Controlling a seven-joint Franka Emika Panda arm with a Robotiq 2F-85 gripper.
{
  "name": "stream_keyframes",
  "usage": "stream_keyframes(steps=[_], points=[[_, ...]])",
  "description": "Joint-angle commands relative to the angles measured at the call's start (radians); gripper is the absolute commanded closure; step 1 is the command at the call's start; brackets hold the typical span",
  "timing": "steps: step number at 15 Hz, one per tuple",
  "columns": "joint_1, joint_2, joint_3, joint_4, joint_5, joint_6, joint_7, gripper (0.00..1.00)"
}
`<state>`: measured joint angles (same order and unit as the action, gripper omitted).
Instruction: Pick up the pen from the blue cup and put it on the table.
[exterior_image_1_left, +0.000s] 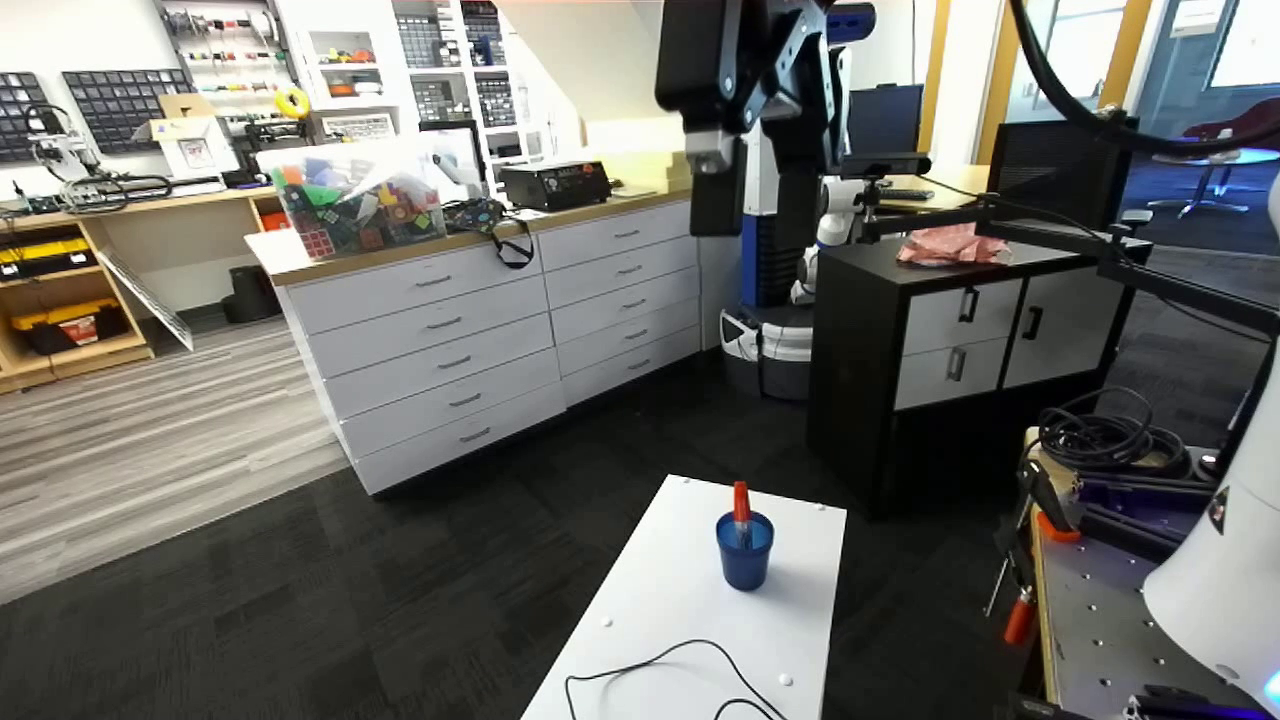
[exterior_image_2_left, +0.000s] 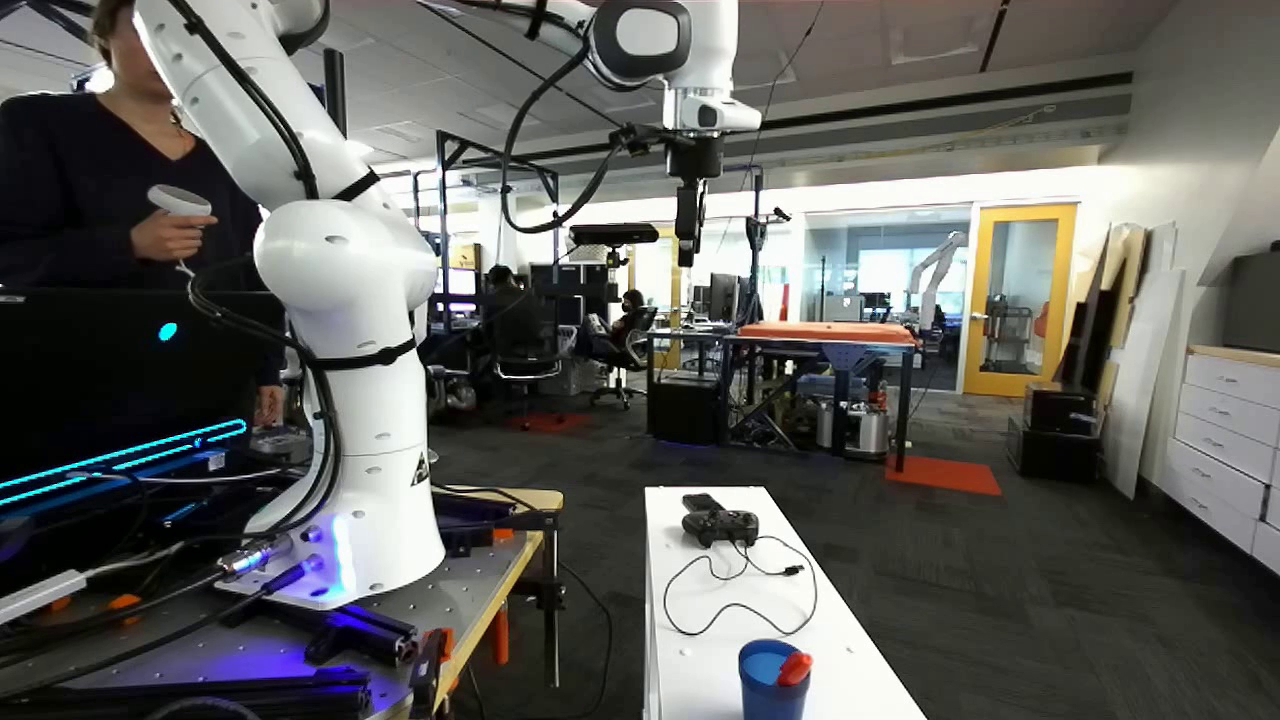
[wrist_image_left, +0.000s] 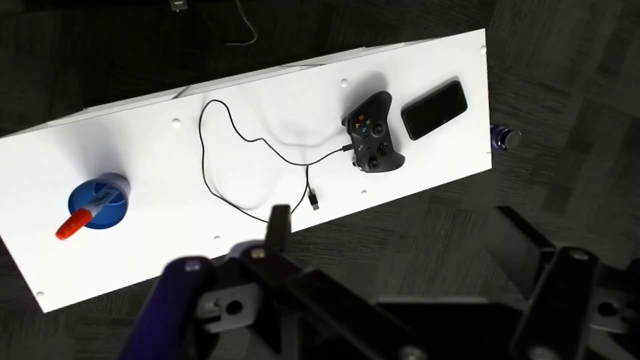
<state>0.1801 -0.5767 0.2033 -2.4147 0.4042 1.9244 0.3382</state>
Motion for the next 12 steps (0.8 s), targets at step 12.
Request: stream_keyframes(steps=[12], points=[[-0.079, 0.098, -0.066, -0.035, -0.154, 0.180, -0.159, 0.00]])
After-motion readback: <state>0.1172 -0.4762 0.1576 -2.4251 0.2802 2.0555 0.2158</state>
